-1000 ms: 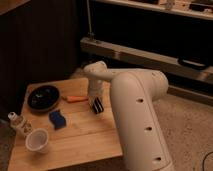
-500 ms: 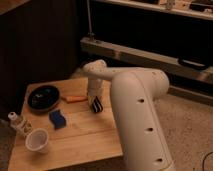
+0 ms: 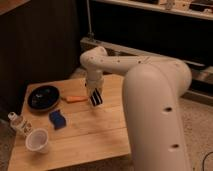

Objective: Place the eraser on the white sponge

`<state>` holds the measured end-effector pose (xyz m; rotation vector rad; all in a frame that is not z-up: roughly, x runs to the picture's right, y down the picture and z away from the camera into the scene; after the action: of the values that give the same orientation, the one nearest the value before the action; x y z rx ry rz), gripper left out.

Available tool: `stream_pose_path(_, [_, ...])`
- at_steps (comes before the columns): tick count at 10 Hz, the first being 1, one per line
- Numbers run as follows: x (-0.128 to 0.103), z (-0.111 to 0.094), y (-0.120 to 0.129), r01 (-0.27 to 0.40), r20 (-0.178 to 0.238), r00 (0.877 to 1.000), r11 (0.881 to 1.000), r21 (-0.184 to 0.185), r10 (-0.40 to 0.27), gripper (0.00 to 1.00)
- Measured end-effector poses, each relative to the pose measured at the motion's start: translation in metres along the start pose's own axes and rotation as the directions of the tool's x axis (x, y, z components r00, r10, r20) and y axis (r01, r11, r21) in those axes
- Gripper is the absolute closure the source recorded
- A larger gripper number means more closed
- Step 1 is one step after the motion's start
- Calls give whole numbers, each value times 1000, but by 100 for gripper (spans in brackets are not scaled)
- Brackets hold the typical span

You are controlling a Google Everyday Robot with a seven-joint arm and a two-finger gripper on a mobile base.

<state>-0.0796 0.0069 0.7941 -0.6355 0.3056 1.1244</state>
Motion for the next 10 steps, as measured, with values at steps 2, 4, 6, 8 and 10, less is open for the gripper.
stream_pose_path(2, [0, -13, 32, 62, 11, 998, 998, -26, -61, 100])
stream_pose_path(4, [-1, -12, 87, 150, 30, 988, 986, -75, -148, 100])
stream_pose_path(6, [-4, -6, 138, 241, 56, 970, 963, -122, -236, 100])
stream_pose_path(8, [5, -4, 183, 352, 82, 936, 924, -151, -343, 100])
stream_pose_path(10, [13, 4, 218, 442, 87, 897, 882, -164, -434, 100])
